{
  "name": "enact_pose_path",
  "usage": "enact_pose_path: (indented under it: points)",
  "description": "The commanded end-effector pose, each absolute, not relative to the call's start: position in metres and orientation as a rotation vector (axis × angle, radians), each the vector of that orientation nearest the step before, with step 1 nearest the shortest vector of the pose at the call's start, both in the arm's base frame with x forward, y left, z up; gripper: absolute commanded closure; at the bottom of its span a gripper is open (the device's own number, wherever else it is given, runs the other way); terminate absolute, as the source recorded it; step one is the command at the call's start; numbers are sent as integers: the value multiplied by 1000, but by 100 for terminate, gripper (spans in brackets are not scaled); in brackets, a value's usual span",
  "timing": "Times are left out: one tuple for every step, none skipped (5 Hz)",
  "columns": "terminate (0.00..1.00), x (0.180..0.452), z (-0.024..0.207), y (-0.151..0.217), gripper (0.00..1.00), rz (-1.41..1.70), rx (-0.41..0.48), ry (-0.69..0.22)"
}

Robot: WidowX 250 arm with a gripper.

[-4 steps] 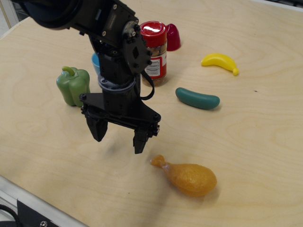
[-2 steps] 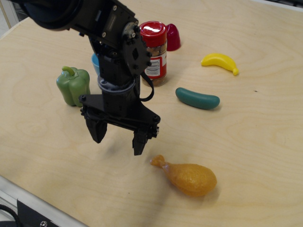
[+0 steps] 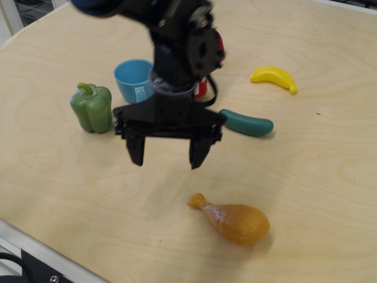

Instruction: Put cucumber in cup

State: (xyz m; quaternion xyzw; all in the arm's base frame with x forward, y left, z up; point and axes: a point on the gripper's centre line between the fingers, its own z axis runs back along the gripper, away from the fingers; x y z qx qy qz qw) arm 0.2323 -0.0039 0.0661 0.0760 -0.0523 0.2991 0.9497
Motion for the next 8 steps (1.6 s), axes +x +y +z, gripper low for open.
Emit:
enact_pose_path:
  points:
    - [0,286,75,-24,0,1068,21,-126]
    - [0,307,71,-25,0,1170,-85,-145]
    - [0,326,64,-24,0,1188,-130,-220]
    - [0,339,59,-24,0,1237,-112,-274]
    - [0,353,49,-22,0,1272,-128,-236]
    - [0,365,43,-26,0,1291,-135,-211]
    - [0,364,34,-29,0,1320,-145,-182]
    - [0,364,28,-31,0,1335,-145,-169]
